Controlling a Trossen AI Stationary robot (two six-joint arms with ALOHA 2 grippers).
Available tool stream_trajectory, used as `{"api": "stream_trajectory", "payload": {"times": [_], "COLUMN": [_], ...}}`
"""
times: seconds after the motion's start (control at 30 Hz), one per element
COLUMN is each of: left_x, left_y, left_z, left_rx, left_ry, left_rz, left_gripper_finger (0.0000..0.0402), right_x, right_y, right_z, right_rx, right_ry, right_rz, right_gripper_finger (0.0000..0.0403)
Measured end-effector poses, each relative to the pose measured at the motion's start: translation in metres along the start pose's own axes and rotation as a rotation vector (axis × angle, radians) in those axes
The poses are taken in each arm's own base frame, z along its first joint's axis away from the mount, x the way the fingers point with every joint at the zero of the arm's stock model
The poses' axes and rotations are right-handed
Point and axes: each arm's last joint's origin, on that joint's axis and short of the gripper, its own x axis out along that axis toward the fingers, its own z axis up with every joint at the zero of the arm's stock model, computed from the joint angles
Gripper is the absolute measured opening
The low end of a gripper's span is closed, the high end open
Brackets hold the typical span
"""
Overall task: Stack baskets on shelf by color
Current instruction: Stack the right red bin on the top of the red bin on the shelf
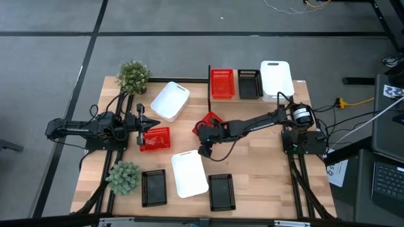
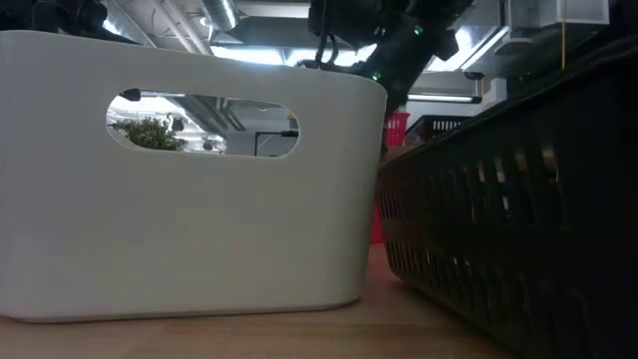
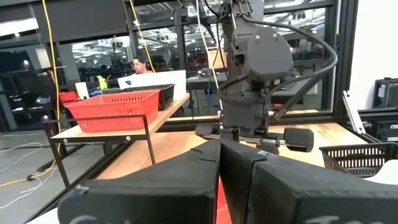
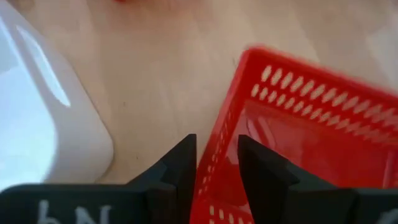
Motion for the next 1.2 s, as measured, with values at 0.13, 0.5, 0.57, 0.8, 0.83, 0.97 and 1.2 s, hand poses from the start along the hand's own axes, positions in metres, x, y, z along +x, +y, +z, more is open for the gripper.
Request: {"api": "stream_trajectory", "payload": {"times": [0.13, 0.5, 0.57, 0.8, 0.83, 0.97, 1.2], "left_x": [0.000, 0.000, 0.000, 0.000, 0.000, 0.000, 0.000], "left_y": [0.000, 0.000, 0.000, 0.000, 0.000, 0.000, 0.000], "left_z": [0.000, 0.000, 0.000, 0.000, 0.000, 0.000, 0.000], "left_rx": [0.000, -0.002, -0.002, -0.005, -0.006, -0.006, -0.008], "left_ry": [0.000, -0.001, 0.000, 0.000, -0.001, -0.001, 0.000], "left_rz": [0.000, 0.000, 0.000, 0.000, -0.001, -0.001, -0.001], "left_gripper_finger": [0.0000, 0.0000, 0.0000, 0.0000, 0.0000, 0.0000, 0.0000], "right_x": [0.004, 0.013, 0.011, -0.022, -0.029, -0.057, -0.114], "right_y": [-0.003, -0.006, 0.002, 0.035, 0.038, 0.048, 0.051], "right_z": [-0.009, -0.044, -0.045, -0.023, -0.019, 0.004, 0.051], "right_rx": [0.038, 0.102, 0.048, -0.048, -0.070, -0.157, -0.467], "right_ry": [0.029, 0.147, 0.148, 0.069, 0.051, -0.067, -0.206], "right_rz": [-0.011, -0.002, 0.011, 0.094, 0.082, 0.062, -0.004], "right_gripper_finger": [0.0117, 0.0049, 0.0014, 0.0002, 0.0002, 0.0001, 0.0001]}}
